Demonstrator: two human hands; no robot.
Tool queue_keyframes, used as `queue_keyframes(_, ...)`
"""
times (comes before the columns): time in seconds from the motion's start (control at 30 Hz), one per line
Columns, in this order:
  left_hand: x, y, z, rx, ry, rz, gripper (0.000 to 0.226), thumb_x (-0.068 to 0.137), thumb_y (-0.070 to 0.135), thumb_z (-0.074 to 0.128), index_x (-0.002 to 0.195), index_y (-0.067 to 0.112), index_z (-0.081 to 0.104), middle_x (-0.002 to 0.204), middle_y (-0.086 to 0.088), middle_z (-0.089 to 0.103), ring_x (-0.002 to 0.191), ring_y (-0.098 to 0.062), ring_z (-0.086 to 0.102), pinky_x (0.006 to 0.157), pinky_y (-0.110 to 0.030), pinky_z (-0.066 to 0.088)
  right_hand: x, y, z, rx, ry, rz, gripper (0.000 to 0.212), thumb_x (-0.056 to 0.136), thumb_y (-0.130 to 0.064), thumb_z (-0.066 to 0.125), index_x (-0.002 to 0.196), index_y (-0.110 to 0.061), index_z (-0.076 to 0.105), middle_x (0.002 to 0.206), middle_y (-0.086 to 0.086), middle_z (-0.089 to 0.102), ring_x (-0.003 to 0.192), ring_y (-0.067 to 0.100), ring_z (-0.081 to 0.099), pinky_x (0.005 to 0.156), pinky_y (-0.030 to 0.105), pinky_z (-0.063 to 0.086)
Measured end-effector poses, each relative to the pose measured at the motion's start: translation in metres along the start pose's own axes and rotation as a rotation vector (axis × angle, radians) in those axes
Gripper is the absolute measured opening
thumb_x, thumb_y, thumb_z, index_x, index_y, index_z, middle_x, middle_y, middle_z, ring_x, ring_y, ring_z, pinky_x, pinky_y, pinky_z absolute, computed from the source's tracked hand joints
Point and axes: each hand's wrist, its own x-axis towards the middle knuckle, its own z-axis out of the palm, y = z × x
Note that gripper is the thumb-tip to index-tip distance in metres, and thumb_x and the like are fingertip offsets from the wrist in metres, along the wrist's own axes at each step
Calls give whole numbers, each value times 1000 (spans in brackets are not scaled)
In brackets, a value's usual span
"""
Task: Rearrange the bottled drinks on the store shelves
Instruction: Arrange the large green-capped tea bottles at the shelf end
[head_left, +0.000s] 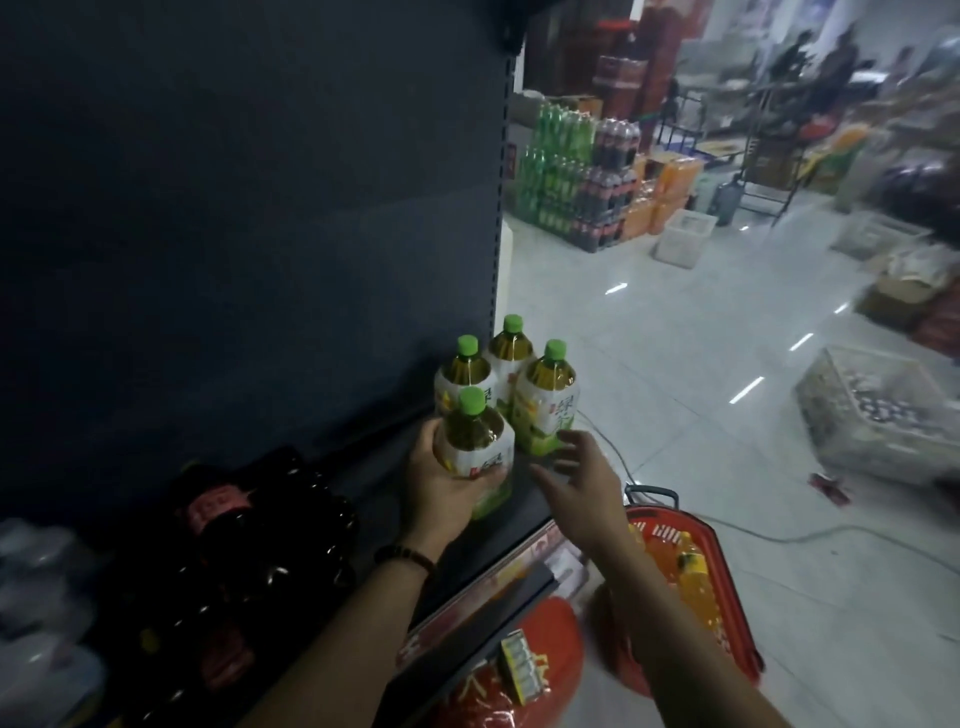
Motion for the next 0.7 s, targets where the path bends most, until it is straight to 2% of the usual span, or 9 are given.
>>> queue_keyframes(0.07,11,-9,14,-6,17,-20,79,59,10,102,121,36,60,111,21,70,101,11,64,88,-26,61,26,9,-7,39,36,55,65,91,-32,81,144,-17,47,127,-1,61,99,3,62,76,23,55)
queue_keyframes(0.13,20,-16,26,8,40,-21,80,59,11,102,124,34,61,116,16,73,108,-3,70,98,-42,62,51,21,-12,40,47,89,80,87,-36,84,150,-16,40,140,8,55,116,20,62,90,40,60)
queue_keyframes(0.23,28,-17,38,38,68,-7,89,60,14,102,136,28,58,126,9,72,116,-9,69,101,-47,60,84,37,-16,34,17,95,106,72,-37,96,155,-18,32,146,8,48,135,30,53,106,52,56)
queue_keyframes(0.33,33,-17,51,58,113,-11,121,61,19,103,159,26,32,152,0,55,136,-16,58,111,-46,54,112,45,-19,104,-63,80,112,64,-27,101,154,-21,35,140,1,53,131,27,56,104,51,57)
queue_keyframes(0.4,33,-20,60,34,89,-45,135,66,21,101,167,28,12,161,-1,46,145,-17,50,116,-43,49,124,50,-18,171,-140,53,106,67,-22,100,152,-28,37,135,-7,56,122,20,61,93,41,63)
queue_keyframes(0.47,35,-22,66,-28,23,-78,128,75,10,94,169,28,9,159,2,50,144,-14,52,111,-29,50,130,55,-17,212,-191,7,94,72,-18,97,147,-28,42,123,-16,59,106,9,66,75,24,62)
queue_keyframes(0.5,37,-22,67,-35,-6,-75,121,78,6,91,168,29,14,156,5,53,140,-10,55,105,-19,52,132,57,-17,231,-200,-13,87,73,-18,96,144,-27,46,119,-16,61,103,8,67,70,21,62)
queue_keyframes(0.6,41,-20,68,-17,-60,-35,109,84,4,86,166,29,19,146,16,57,122,20,56,92,-1,48,138,65,-17,260,-208,-17,80,71,-28,98,137,-31,53,120,-12,68,104,14,72,75,36,67)
queue_keyframes(0.7,42,-20,71,-3,-42,-24,110,84,7,86,167,31,18,145,19,58,120,24,54,103,-10,49,143,70,-21,242,-255,-39,76,70,-35,98,133,-36,55,122,-13,70,108,12,71,79,44,68)
